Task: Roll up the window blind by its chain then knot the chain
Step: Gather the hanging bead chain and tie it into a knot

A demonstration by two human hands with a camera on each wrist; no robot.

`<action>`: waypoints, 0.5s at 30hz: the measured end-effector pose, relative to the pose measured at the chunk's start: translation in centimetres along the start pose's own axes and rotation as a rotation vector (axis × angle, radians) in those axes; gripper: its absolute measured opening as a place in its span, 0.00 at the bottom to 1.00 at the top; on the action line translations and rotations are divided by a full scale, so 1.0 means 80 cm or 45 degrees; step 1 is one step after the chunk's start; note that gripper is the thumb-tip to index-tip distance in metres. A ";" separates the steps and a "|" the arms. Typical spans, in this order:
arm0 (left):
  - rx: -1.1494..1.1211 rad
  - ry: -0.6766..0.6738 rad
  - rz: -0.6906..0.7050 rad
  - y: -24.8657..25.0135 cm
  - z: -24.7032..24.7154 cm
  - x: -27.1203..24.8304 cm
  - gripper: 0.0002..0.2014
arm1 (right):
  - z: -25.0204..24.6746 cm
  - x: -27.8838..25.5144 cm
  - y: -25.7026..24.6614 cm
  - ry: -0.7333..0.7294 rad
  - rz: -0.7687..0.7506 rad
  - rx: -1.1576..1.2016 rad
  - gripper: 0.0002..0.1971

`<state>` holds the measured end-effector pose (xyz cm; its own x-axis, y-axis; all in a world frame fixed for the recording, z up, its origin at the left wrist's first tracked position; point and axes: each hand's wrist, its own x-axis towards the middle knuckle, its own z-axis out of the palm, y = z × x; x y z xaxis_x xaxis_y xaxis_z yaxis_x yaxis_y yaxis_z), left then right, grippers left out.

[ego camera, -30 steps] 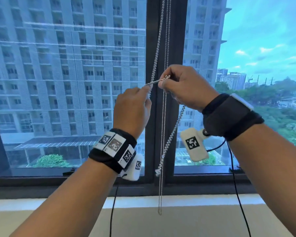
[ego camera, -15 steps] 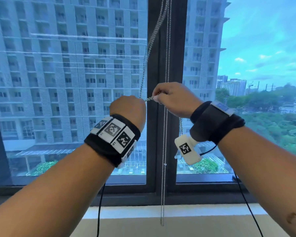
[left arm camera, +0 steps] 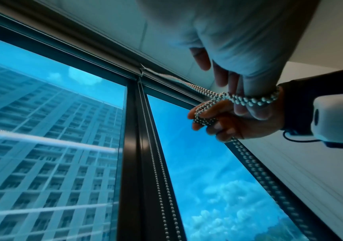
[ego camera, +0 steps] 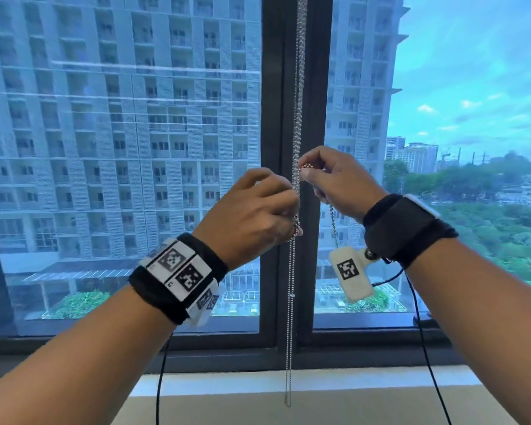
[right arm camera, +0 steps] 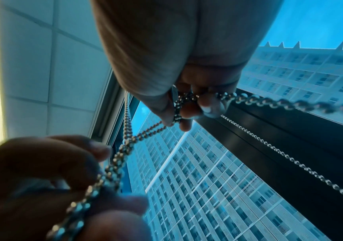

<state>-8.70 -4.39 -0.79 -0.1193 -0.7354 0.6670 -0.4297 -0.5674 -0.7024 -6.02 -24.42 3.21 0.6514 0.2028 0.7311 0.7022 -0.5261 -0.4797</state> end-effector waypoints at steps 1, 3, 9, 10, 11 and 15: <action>-0.017 -0.011 0.049 -0.001 0.000 0.004 0.12 | -0.002 0.001 -0.002 -0.002 -0.015 -0.006 0.05; -0.094 -0.060 0.095 -0.005 -0.001 0.011 0.13 | -0.007 0.003 -0.008 0.010 -0.040 -0.030 0.06; -0.122 0.038 0.138 -0.001 -0.021 0.028 0.23 | -0.019 -0.005 -0.025 -0.060 -0.053 -0.003 0.04; -0.127 0.069 0.151 0.002 -0.023 0.030 0.22 | -0.019 -0.007 -0.027 -0.077 -0.056 0.005 0.03; -0.135 0.095 0.165 0.004 -0.024 0.031 0.22 | -0.019 -0.009 -0.029 -0.085 -0.059 0.001 0.03; -0.246 0.107 0.159 0.008 -0.027 0.032 0.20 | -0.021 -0.011 -0.038 -0.096 -0.087 -0.026 0.05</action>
<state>-11.21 -5.86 0.97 -0.2529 -0.7576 0.6017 -0.5693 -0.3863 -0.7257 -9.19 -24.34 4.85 0.6223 0.2998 0.7231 0.7404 -0.5253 -0.4194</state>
